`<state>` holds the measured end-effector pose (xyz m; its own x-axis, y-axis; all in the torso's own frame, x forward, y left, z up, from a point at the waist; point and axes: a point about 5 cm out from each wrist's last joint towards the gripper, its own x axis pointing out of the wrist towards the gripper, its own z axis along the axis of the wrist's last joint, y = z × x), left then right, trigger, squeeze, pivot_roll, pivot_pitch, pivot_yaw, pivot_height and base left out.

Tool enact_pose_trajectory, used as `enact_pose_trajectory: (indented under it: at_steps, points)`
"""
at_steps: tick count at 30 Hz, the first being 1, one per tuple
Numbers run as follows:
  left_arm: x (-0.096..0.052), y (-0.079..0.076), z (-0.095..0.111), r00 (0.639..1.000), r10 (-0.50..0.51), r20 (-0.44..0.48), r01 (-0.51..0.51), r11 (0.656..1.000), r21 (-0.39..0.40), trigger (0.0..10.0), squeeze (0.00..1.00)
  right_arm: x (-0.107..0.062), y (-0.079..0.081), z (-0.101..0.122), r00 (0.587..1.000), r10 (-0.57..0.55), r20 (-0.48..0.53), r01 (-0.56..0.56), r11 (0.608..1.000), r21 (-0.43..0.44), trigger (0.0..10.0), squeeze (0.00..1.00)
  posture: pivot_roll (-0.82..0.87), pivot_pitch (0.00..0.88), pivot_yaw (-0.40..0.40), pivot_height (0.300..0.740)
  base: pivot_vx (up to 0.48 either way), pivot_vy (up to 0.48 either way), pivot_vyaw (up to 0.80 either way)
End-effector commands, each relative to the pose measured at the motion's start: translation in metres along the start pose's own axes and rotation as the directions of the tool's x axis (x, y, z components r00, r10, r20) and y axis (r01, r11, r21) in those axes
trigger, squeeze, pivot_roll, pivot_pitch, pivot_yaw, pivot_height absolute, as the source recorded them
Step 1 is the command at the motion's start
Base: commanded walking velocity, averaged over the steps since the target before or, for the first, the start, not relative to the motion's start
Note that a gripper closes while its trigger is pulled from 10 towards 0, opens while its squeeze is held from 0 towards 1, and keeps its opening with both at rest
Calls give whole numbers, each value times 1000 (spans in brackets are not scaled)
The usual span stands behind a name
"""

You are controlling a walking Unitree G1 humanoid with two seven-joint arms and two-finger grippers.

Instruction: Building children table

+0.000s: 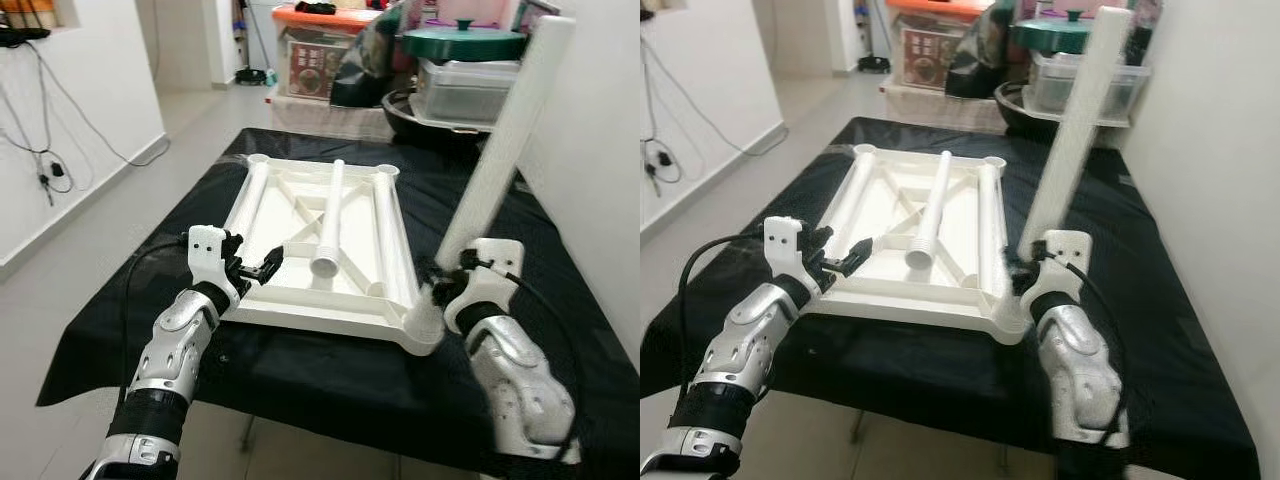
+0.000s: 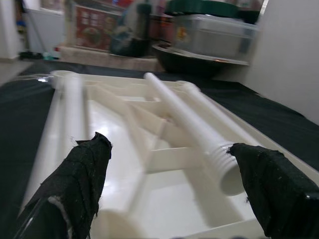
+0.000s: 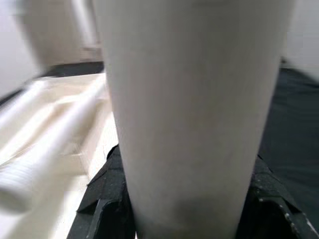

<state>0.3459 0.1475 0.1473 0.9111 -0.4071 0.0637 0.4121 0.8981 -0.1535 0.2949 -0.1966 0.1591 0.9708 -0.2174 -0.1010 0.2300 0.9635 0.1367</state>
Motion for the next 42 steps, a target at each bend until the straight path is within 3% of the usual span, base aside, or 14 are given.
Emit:
enact_pose_trajectory:
  at_steps: [1,3,4,8,9,11,12,23,24,27,31,33,38,42]
  points:
    - [-1,1,-1,1000,0,-18,0,1000,16,10000,0,-7,-31,-33,960,-226,-164,228,974,-5,0,0,54,0,-53,740,0,0,0]
    - [-1,3,-1,1000,2,-17,-2,1000,18,10000,0,-12,-18,-33,962,-217,-166,221,975,4,0,0,43,0,-51,740,0,0,0]
    - [-1,3,-1,1000,4,-17,-4,1000,18,10000,0,-16,0,-27,982,-127,-137,125,992,-23,10000,0,41,0,-50,740,0,0,0]
    - [1,-1,-3,1000,-4,-18,4,1000,12,10000,0,-22,28,-12,998,50,-48,-53,997,-48,10000,0,36,0,-47,740,0,0,0]
    - [2,-3,-3,1000,-9,-17,9,1000,10,10000,0,-22,28,-8,998,59,-26,-60,998,-26,10000,1000,41,0,-48,740,0,0,0]
    - [2,-3,-2,1000,-13,-16,13,1000,9,10000,0,-21,31,-1,993,115,-2,-115,993,-9,10000,1000,41,0,-48,740,0,0,0]
    - [1,-1,-2,1000,-9,-18,9,1000,11,10000,0,-18,34,5,985,174,16,-174,985,-5,10000,0,39,0,-44,740,0,0,0]
    - [4,3,1,1000,-5,-13,5,1000,19,10000,0,-24,33,34,681,730,57,-719,681,-137,10000,0,38,0,-52,740,0,0,0]
    - [5,0,0,1000,-6,-9,6,1000,15,10000,0,-30,32,19,576,817,-42,-810,563,-161,3529,0,39,0,-56,740,0,0,0]
    - [5,-3,0,1000,-10,-7,10,1000,12,10000,0,-28,29,7,580,810,-86,-810,562,-170,0,0,48,0,-60,740,0,0,0]
    - [5,-6,-1,1000,-15,-5,15,1000,9,10000,0,-23,25,-6,602,789,-124,-797,582,-163,0,0,53,0,-63,740,0,0,0]
    - [2,-1,-1,1000,-5,-10,5,1000,14,10000,0,0,13,-13,799,589,-125,-601,788,-133,0,0,60,0,-61,740,0,0,0]
    - [1,3,1,1000,-3,-10,3,1000,22,10000,0,21,-13,-21,976,164,-146,-175,982,-68,0,0,54,0,-60,740,0,0,0]
    - [2,2,0,1000,-2,-10,2,1000,22,10000,0,13,-28,-27,983,-101,-151,98,995,-28,0,0,50,0,-54,740,0,0,0]
